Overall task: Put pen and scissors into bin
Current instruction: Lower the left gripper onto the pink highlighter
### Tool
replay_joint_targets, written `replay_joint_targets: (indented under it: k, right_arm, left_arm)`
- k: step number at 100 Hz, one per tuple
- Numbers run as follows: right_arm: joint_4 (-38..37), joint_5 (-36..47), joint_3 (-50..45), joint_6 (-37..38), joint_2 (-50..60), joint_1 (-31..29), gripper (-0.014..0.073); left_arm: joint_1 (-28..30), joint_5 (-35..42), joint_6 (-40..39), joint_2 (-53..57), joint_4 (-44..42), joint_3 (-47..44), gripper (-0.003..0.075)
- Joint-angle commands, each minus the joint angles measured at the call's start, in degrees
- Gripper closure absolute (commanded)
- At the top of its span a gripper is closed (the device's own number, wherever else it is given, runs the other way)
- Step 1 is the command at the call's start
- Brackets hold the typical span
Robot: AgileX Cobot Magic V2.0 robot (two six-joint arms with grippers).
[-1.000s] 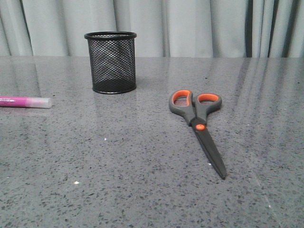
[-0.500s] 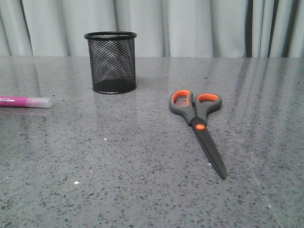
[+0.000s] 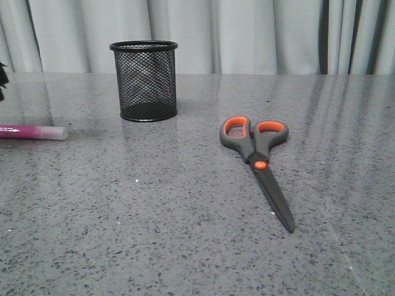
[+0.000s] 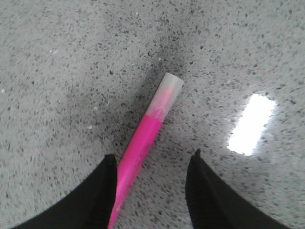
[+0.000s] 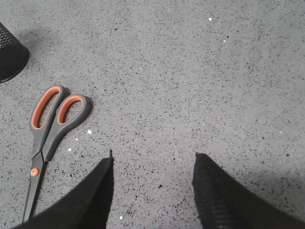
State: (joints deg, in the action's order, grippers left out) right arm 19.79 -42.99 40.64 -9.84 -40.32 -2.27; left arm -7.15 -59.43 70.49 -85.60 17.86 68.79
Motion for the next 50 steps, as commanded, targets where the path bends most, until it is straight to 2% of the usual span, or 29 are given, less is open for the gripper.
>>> replay_joint_targets:
  k: [1, 21, 50]
  right_arm:
    - [0.34, 3.17, 2.01, -0.42, -0.26, 0.09, 0.0252]
    - [0.34, 3.17, 2.01, -0.42, -0.26, 0.09, 0.0252]
    - [0.34, 3.17, 2.01, -0.42, -0.26, 0.09, 0.0252]
  left_arm:
    - [-0.24, 1.39, 3.38, -0.33, 1.49, 2.76, 0.0407]
    - [-0.24, 0.77, 12.10, -3.16, 1.49, 3.69, 0.0407]
    - [-0.24, 2.63, 12.23, -6.14, 1.01, 3.69, 0.0407]
